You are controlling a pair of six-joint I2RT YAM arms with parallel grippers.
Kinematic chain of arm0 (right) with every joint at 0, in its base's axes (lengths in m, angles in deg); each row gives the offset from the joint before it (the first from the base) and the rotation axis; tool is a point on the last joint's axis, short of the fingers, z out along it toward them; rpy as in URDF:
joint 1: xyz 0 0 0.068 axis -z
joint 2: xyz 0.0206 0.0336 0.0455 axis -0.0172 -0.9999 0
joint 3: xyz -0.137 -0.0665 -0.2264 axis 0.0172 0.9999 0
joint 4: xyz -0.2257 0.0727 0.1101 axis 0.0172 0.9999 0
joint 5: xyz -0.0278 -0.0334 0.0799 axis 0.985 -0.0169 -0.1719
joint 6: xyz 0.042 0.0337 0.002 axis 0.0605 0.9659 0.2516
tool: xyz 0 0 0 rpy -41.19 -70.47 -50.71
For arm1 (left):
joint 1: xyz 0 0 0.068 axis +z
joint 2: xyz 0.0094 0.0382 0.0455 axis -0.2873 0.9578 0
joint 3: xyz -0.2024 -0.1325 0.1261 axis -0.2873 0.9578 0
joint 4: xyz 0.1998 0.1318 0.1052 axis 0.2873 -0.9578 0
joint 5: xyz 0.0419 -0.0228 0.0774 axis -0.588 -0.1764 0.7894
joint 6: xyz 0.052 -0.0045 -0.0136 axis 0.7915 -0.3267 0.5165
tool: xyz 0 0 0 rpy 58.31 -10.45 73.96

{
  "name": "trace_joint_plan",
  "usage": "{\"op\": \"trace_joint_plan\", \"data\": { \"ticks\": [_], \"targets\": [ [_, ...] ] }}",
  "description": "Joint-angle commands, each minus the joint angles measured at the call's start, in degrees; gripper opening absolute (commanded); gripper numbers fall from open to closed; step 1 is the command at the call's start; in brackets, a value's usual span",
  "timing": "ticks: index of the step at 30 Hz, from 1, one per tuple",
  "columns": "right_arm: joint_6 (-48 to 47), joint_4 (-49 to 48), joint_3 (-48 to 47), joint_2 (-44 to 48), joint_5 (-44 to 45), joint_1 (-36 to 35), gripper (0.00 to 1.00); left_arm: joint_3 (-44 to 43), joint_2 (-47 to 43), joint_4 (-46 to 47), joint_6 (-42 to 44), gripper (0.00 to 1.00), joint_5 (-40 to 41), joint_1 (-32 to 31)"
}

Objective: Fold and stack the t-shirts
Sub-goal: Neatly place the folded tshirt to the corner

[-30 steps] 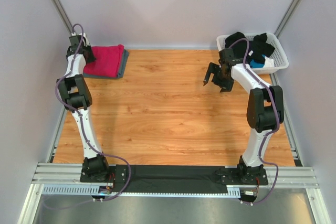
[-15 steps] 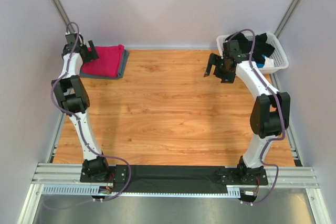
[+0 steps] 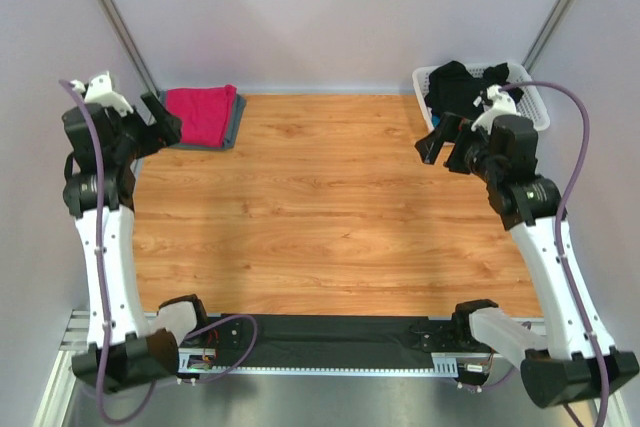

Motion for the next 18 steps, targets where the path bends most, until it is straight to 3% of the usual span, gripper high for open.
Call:
{"op": "trace_joint_plan", "data": {
  "ticks": [1, 5, 9, 11, 12, 14, 15, 18],
  "targets": [
    [0.8, -4.1, 6.1, 7.2, 0.4, 0.1, 1.0, 6.1, -9.1, -7.2, 0.3, 1.0, -2.2, 0.2],
    [4.3, -6.3, 11.6, 11.8, 1.2, 0.1, 1.0, 11.5, -10.3, -3.6, -4.2, 0.99, 12.2, 0.3],
    [7.3, -7.2, 12.1, 9.8, -2.0, 0.1, 1.0, 7.7, 5.0, 6.3, -14.5, 0.81, 11.2, 0.3],
    [7.4, -6.2, 11.7, 8.0, -2.8, 0.1, 1.0, 6.3, 11.1, 12.6, -16.9, 0.63, 9.9, 0.4],
    [7.4, -5.4, 10.8, 6.3, -3.1, 0.1, 1.0, 3.1, 17.4, 16.2, -20.2, 0.48, 10.3, 0.4],
    [7.5, -4.1, 10.1, 4.8, -2.3, 0.1, 1.0, -1.2, 23.9, 18.7, -22.1, 0.34, 10.2, 0.6],
    [7.6, -4.2, 10.2, 3.8, -1.3, 0.1, 1.0, -5.8, 30.4, 20.1, -23.1, 0.16, 10.2, 0.6],
    [8.4, -5.8, 10.6, 2.8, 2.2, 0.1, 1.0, -14.9, 42.5, 22.0, -26.4, 0.0, 8.7, 1.1]
  ]
}}
